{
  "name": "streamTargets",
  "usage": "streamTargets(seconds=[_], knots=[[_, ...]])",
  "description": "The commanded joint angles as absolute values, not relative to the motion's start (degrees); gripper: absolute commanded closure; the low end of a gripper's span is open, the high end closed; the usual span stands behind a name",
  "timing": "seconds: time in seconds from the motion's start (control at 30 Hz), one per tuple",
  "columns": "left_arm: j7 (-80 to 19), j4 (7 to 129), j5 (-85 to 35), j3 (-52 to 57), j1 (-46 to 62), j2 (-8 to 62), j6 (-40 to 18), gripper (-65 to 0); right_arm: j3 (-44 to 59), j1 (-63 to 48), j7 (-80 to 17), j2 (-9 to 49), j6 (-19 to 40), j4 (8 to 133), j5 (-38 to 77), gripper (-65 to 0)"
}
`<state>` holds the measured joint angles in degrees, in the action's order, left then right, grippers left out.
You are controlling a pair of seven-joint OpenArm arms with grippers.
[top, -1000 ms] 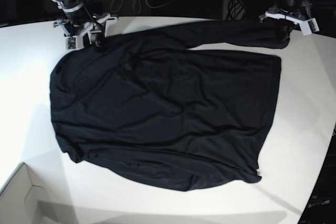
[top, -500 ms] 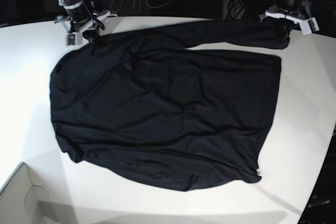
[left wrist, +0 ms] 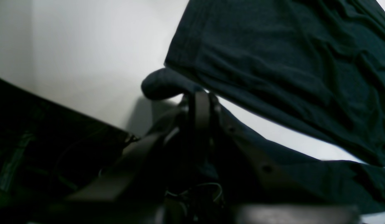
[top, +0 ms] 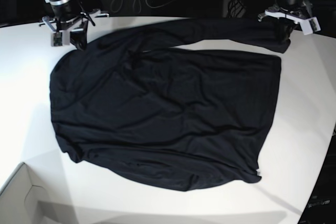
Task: Layout the t-shirt on the table in an organized manner, then fold the t-shirt properly
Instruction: 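Hold the collar edge with both grippers and pull it taut apart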
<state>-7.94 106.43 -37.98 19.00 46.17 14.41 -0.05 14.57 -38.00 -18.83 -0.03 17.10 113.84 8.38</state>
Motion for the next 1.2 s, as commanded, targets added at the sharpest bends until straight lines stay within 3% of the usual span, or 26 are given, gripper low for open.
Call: streamTargets(seconds=[0.0, 0.17, 0.4, 0.47, 0.67, 0.93, 1.0, 1.1, 1.17], knots=[[-6.55, 107.03, -38.20, 19.38, 46.73, 14.81, -0.31, -0.1, 14.46, -38.11, -17.80, 0.04, 17.19, 114.68, 8.75, 0.0], [-6.55, 107.03, -38.20, 19.12, 46.64, 14.81, -0.31, -0.1, 13.41, -38.02, -17.89, 0.04, 17.19, 112.66, 8.75, -0.6], [-6.55, 107.03, -38.20, 19.03, 46.20, 14.81, -0.31, -0.1, 11.82, -34.95, -25.71, 0.22, 17.19, 110.73, 8.57, -28.1], [-6.55, 107.03, -38.20, 18.95, 45.67, 14.81, -0.31, -0.1, 12.00, -33.01, -27.91, 0.13, 17.19, 109.05, 8.57, -32.4], [-6.55, 107.03, -38.20, 18.95, 45.58, 14.81, -0.31, -0.1, 12.26, -29.93, -30.64, 0.04, 17.19, 104.75, 8.57, -33.4], [-6.55, 107.03, -38.11, 19.03, 45.41, 14.81, -0.31, -0.1, 12.00, -29.93, -30.37, 0.13, 17.10, 104.22, 8.57, -31.1], [-6.55, 107.03, -38.20, 19.12, 45.41, 14.81, -0.31, -0.1, 11.91, -29.93, -30.29, 0.13, 17.10, 104.22, 8.57, -23.1], [-6.55, 107.03, -38.20, 19.21, 45.41, 14.81, -0.31, -0.1, 12.18, -30.20, -30.37, 0.31, 17.10, 104.40, 8.66, -3.1], [-6.55, 107.03, -38.20, 19.30, 45.41, 14.81, -0.31, -0.1, 12.35, -30.37, -30.37, 0.31, 17.10, 105.01, 8.66, 0.0]])
